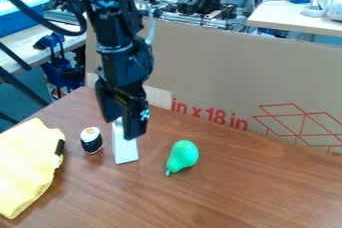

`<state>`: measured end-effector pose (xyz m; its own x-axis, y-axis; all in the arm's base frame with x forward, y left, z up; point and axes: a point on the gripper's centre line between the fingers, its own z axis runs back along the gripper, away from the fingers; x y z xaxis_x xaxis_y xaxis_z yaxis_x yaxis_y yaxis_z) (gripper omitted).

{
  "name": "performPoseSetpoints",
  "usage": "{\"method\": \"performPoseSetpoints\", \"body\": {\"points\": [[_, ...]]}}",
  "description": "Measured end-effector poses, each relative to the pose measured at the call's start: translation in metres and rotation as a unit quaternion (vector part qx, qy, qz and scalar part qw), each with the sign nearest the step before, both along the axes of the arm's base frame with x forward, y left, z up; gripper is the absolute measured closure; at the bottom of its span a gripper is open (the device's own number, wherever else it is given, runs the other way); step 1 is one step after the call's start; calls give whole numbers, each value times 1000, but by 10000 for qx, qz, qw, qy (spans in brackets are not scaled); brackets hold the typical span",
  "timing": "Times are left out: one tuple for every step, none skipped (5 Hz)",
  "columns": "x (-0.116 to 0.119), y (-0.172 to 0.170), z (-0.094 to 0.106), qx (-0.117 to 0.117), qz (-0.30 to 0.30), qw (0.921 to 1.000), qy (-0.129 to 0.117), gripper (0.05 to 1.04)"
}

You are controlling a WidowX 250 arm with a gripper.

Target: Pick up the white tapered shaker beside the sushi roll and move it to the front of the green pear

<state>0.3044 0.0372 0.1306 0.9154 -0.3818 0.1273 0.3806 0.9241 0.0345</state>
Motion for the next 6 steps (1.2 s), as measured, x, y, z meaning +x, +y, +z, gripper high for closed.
{"method": "performPoseSetpoints", "body": {"points": [[18, 7, 2, -64, 101, 9998, -174, 81], [32, 13, 0, -197, 198, 9996, -100, 81], [29, 27, -8, -245, 338, 9991, 53, 81], [23, 40, -14, -354, 519, 9980, 67, 81], [18, 48, -29, -397, 607, 9967, 376, 81], [24, 52, -35, -411, 592, 9966, 389, 81]]}}
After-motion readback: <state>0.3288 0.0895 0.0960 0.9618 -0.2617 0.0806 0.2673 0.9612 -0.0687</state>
